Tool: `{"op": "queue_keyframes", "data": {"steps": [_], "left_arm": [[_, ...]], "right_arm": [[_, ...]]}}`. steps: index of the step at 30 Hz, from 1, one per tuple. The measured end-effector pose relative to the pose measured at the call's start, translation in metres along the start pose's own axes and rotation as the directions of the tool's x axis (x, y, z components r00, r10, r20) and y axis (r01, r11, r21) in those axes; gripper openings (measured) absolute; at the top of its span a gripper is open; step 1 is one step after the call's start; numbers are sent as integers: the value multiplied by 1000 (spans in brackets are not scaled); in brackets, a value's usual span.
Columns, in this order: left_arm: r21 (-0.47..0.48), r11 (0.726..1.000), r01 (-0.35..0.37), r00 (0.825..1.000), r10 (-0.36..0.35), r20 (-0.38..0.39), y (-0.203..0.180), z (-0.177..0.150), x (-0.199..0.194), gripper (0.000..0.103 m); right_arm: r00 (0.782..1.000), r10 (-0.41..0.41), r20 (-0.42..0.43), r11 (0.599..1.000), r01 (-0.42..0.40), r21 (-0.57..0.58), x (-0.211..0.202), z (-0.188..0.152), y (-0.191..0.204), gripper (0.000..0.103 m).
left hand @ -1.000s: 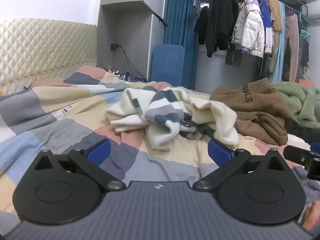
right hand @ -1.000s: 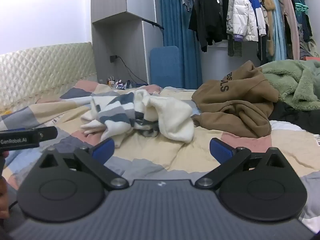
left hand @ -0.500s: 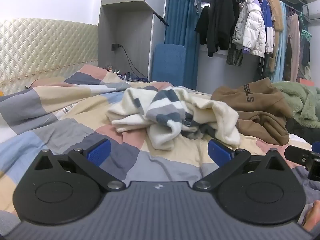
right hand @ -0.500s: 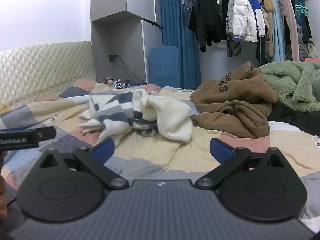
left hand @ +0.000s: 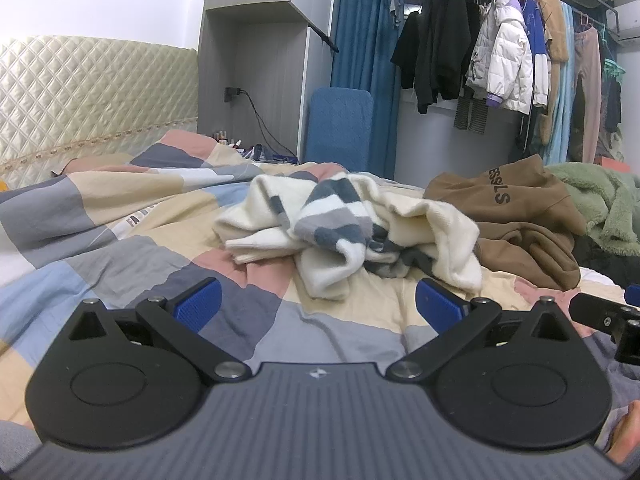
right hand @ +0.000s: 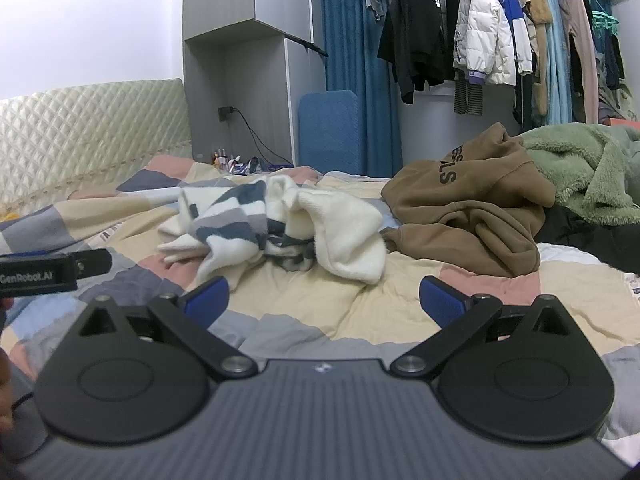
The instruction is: Fold large clothes
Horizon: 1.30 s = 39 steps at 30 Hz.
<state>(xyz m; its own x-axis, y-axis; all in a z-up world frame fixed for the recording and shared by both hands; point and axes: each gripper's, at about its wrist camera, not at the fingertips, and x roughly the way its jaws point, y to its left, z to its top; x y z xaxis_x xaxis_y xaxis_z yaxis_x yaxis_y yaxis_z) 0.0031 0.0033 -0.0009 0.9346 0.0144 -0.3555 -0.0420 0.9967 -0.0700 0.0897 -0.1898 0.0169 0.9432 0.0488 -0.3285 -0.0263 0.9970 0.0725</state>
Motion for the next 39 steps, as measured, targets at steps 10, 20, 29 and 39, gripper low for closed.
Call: {"op": "queue_keyframes", "data": {"steps": [10, 20, 29, 39], "left_arm": [[2, 1000, -1, 1000, 1, -1, 0, -1, 1, 103], [2, 1000, 0, 1000, 0, -3, 1, -1, 1, 103], [4, 1000, 0, 1000, 0, -2, 2, -5, 3, 103], [-4, 1000, 23, 1000, -23, -3, 4, -6, 3, 103]], "right_arm": [[1000, -3, -3, 1000, 3, -2, 1, -1, 0, 103], [1000, -5, -5, 1000, 5, -2, 1, 0, 1, 103], [1000, -7, -6, 1000, 7, -2, 1, -1, 0, 103], [1000, -12, -17, 999, 11, -41, 5, -3, 7, 103]]}}
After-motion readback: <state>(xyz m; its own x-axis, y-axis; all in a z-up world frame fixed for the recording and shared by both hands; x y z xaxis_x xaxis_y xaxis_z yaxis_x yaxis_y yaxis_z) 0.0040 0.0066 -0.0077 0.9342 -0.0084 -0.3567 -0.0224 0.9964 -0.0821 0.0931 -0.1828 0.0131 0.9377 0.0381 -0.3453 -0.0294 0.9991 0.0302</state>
